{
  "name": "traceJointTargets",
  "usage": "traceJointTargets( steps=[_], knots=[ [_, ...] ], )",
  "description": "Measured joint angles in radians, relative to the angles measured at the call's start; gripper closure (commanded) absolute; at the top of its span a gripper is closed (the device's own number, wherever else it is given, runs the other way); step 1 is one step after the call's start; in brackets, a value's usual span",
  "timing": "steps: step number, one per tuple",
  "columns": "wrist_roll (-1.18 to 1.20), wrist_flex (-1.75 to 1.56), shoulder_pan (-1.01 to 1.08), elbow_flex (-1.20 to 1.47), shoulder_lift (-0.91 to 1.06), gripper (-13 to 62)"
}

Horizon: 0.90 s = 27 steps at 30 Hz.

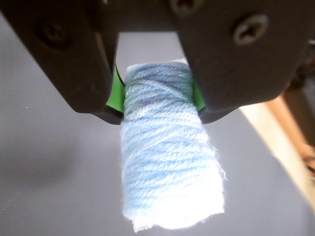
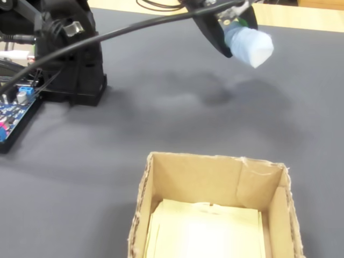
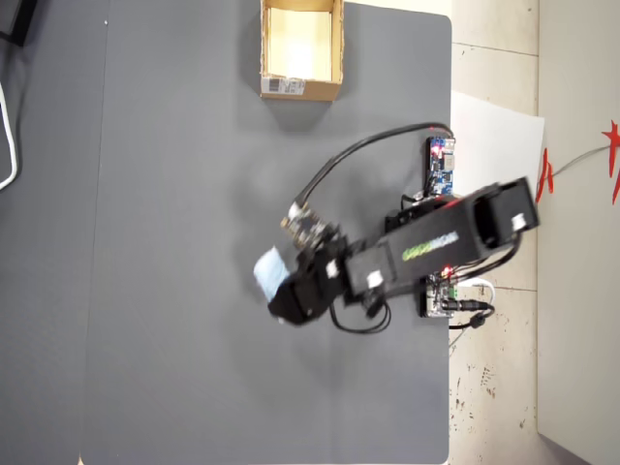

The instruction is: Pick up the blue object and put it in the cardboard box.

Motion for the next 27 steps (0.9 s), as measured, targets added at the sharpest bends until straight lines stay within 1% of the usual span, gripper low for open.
traceJointTargets(
  steps=[3,4,7,8,11,14,16,18,20,21,23,24,26,27],
  knots=[
    [-0.041,-0.098,0.072,0.112,0.103,41.2],
    [-0.117,-0.198,0.130,0.184,0.184,41.2],
    [-0.152,-0.304,0.189,0.275,0.252,41.2],
    [-0.225,-0.394,0.261,0.356,0.328,41.2],
    [-0.268,-0.439,0.314,0.364,0.337,41.2],
    [-0.314,-0.471,0.420,0.376,0.339,41.3],
    [-0.382,-0.508,0.534,0.376,0.339,41.2],
    [-0.416,-0.514,0.575,0.374,0.339,41.2],
    [-0.495,-0.522,0.690,0.374,0.339,41.3],
    [-0.502,-0.522,0.701,0.374,0.339,41.3],
    [-0.581,-0.520,0.810,0.272,0.337,41.3],
    [-0.584,-0.520,0.813,0.265,0.337,41.3],
    [-0.611,-0.465,0.891,0.130,0.299,41.3],
    [-0.612,-0.465,0.893,0.124,0.299,41.3]
  ],
)
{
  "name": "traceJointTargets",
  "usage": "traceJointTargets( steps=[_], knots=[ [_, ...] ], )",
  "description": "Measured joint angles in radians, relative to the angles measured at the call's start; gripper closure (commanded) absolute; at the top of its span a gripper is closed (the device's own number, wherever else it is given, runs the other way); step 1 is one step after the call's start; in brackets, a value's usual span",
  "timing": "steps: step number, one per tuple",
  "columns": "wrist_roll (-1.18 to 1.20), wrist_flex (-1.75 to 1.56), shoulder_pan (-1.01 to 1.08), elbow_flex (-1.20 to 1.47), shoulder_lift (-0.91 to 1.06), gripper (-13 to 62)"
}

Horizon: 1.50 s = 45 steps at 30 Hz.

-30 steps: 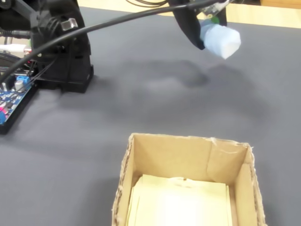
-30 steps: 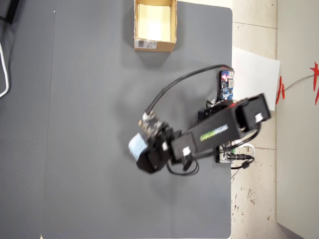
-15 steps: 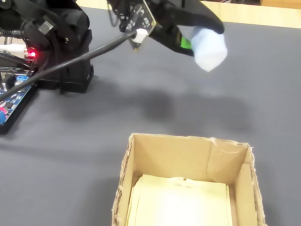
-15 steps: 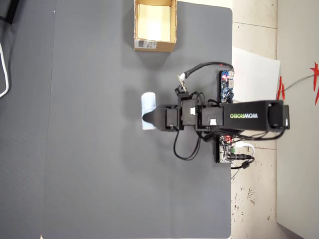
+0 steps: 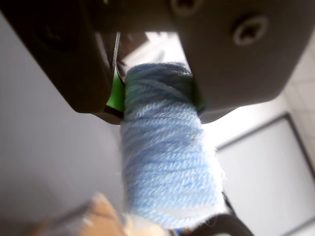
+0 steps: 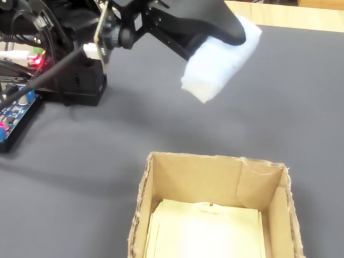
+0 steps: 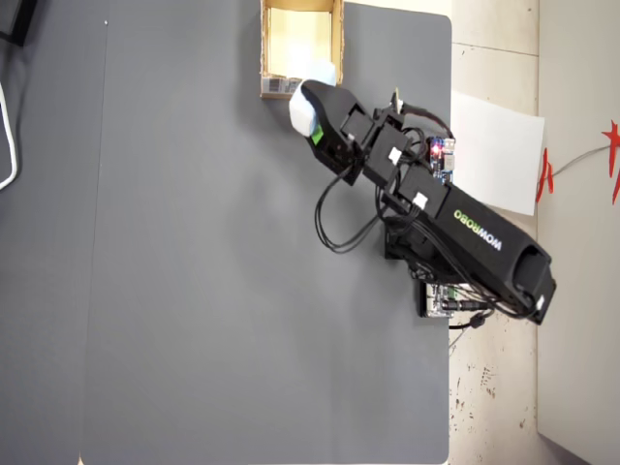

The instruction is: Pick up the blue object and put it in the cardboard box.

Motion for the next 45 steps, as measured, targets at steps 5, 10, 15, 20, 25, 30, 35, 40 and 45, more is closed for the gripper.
traceJointTargets(
  steps=[5,10,15,20,25,30,35,40,45],
  knots=[
    [-0.008,0.060,0.135,-0.236,-0.262,41.3],
    [-0.008,0.091,0.198,-0.311,-0.387,41.1],
    [-0.008,0.179,0.235,-0.330,-0.468,29.2],
    [0.025,0.281,0.242,-0.368,-0.503,19.3],
    [0.069,0.281,0.238,-0.383,-0.512,17.0],
    [0.146,0.279,0.230,-0.413,-0.511,16.9],
    [0.247,0.256,0.172,-0.411,-0.453,15.7],
    [0.379,0.221,0.014,-0.357,-0.298,15.5],
    [0.445,0.210,-0.147,-0.219,-0.169,15.4]
  ],
)
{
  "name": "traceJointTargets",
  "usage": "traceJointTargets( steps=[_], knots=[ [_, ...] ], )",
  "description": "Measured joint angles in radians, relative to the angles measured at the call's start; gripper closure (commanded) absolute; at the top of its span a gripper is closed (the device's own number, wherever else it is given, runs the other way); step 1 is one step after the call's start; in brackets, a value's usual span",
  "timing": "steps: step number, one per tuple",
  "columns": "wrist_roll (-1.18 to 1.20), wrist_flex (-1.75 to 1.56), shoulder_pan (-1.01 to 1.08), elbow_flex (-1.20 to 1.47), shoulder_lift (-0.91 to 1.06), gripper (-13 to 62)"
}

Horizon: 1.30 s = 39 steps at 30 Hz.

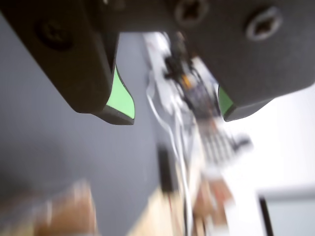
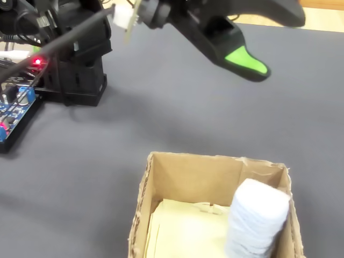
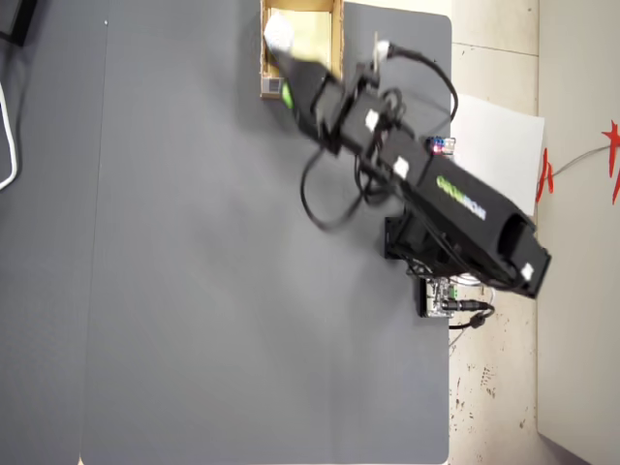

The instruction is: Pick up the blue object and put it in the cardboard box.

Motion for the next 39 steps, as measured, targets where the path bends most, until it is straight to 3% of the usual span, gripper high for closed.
traceJointTargets(
  steps=[9,20,26,39],
  knots=[
    [0.060,-0.012,-0.295,0.336,0.209,15.4],
    [0.069,-0.046,-0.310,0.604,0.209,15.3],
    [0.074,-0.224,-0.314,0.801,0.209,15.3],
    [0.075,-0.258,-0.334,0.845,0.209,15.3]
  ],
)
